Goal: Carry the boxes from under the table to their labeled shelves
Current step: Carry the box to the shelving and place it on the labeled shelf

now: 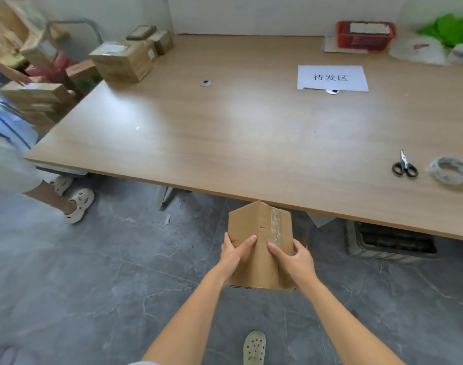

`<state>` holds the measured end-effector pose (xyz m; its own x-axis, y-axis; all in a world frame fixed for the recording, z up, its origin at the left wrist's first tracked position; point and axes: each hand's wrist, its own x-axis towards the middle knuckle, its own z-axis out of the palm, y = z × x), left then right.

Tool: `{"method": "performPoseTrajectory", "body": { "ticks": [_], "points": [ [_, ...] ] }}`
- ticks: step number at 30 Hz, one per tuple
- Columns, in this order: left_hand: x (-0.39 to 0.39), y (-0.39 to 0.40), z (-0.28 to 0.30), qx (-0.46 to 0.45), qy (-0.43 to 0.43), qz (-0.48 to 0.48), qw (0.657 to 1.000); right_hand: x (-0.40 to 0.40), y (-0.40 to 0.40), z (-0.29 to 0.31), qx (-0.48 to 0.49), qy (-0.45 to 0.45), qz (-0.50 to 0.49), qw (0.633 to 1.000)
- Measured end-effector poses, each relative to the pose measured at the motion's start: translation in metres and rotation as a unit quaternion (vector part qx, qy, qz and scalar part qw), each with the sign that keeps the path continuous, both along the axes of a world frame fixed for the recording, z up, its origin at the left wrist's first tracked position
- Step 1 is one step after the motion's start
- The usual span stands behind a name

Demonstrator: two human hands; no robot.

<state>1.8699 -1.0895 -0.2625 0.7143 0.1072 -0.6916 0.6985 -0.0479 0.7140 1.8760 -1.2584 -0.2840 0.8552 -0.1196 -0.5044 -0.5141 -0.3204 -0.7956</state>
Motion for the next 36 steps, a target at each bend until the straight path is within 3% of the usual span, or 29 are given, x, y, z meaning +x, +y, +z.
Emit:
{"method": "performPoseTrajectory", "body": {
  "ticks": [6,9,13,17,23,29,36],
  "points": [
    [-0.033,0.019,0.048,0.037,-0.041,-0.023,0.998,-0.010,0.026,0.050,-0.043,-0.074,0.081,0.993],
    [-0.065,0.036,0.071,-0.047,-0.093,0.060,0.993,-0.017,0.042,0.072,-0.034,-0.118,0.107,0.987],
    [-0.118,0.069,0.088,-0.130,-0.128,0.170,0.968,-0.038,0.080,0.102,0.081,-0.119,0.140,0.980],
    [-0.182,0.108,0.106,-0.191,-0.221,0.296,0.909,-0.066,0.133,0.120,0.169,-0.096,0.275,0.942],
    [-0.301,0.174,0.123,-0.206,-0.262,0.462,0.822,-0.135,0.243,0.143,0.248,-0.014,0.461,0.852],
    [-0.432,0.232,0.125,-0.170,-0.270,0.571,0.756,-0.233,0.350,0.154,0.245,0.015,0.560,0.791],
    [-0.583,0.276,0.129,-0.114,-0.283,0.658,0.688,-0.371,0.442,0.167,0.203,-0.020,0.647,0.734]
  ]
}}
